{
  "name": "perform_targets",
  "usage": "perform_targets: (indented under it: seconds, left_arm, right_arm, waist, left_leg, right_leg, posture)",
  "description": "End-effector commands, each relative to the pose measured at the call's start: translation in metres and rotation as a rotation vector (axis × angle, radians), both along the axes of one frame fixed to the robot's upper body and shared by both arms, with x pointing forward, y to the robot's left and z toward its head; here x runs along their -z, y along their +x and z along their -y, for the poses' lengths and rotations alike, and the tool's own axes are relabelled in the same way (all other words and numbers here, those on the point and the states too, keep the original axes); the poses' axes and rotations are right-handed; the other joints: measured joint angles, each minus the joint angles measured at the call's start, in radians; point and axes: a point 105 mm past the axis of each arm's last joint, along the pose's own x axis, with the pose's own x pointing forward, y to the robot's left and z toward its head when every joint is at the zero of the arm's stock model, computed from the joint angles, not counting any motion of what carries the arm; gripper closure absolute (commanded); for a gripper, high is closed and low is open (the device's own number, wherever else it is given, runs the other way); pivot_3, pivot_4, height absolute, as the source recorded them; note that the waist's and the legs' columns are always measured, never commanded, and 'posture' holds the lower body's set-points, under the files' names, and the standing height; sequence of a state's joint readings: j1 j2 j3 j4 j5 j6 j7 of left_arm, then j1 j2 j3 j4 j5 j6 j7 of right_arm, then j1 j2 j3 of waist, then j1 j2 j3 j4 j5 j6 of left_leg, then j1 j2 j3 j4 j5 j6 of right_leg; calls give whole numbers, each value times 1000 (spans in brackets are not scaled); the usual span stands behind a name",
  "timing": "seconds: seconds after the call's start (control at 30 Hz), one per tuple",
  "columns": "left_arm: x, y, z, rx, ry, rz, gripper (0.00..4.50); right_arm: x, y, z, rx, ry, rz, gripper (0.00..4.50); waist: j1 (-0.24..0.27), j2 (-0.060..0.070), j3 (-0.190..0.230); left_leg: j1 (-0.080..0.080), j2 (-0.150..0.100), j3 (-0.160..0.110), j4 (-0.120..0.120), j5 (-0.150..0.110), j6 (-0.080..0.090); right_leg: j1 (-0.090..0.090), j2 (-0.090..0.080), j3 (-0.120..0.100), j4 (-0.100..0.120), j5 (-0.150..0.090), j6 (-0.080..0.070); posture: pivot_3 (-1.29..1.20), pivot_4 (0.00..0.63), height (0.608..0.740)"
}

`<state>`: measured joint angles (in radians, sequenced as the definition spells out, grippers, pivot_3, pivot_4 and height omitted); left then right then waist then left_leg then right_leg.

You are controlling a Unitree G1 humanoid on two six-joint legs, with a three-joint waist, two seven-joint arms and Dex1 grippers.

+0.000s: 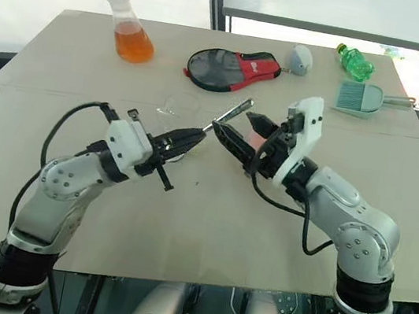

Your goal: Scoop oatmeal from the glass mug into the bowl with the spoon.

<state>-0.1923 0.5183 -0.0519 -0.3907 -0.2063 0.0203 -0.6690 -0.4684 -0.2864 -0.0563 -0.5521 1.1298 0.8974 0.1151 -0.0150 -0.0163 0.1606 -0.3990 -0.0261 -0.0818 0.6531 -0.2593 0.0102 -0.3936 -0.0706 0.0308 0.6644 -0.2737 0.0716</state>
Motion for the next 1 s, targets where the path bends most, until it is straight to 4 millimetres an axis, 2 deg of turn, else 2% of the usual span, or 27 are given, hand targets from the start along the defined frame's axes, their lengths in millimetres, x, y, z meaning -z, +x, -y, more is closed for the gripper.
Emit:
perform_targets:
  seconds: [0.03, 0.37, 0.63, 0.67, 0.7, 0.97, 1.0]
  left_arm:
    - [2, -1, -1, -4, 1, 30, 4456]
    - [2, 1, 9, 52, -14, 39, 4456]
    - [4, 4, 15, 45, -9, 46, 4456]
    - [4, 5, 15, 38, -26, 38, 4500]
    - [4, 6, 15, 33, -36, 32, 4500]
    - [6, 6, 23, 44, -32, 34, 4500]
    - [6, 6, 23, 45, -33, 32, 4500]
  right_arm:
    - [-15, -3, 1, -5, 38, 25, 0]
    - [-14, -1, -6, -2, 76, -20, 0]
    - [-14, 3, -5, 24, 89, -21, 0]
    - [-13, 4, -5, 25, 86, -22, 523]
    - [-13, 4, -5, 25, 85, -23, 733]
    - [-12, 8, -1, 50, 94, -27, 4351]
    - [-12, 8, -1, 49, 92, -26, 4436]
  waist:
    - [-1, 0, 0]
    - [-2, 0, 0]
    - [-2, 0, 0]
    - [-2, 0, 0]
    - [-2, 0, 0]
    - [-2, 0, 0]
    - [-2, 0, 0]
  left_leg:
    - [0, 0, 0, 0, 0, 0]
    - [0, 0, 0, 0, 0, 0]
    - [0, 0, 0, 0, 0, 0]
    - [0, 0, 0, 0, 0, 0]
    - [0, 0, 0, 0, 0, 0]
    - [0, -1, 0, 0, 0, 0]
    - [0, -1, 0, 0, 0, 0]
  right_leg:
    - [0, 0, 0, 0, 0, 0]
    - [0, 0, 0, 0, 0, 0]
    - [0, 0, 0, 0, 0, 0]
    - [0, 0, 0, 0, 0, 0]
    - [0, 0, 0, 0, 0, 0]
    - [0, 0, 0, 0, 0, 0]
    - [0, 0, 0, 0, 0, 0]
  posture:
    - [0, 150, 740]
    - [0, 150, 740]
    - [0, 150, 740]
    - [0, 150, 740]
    - [0, 150, 740]
    - [0, 150, 740]
    - [0, 150, 740]
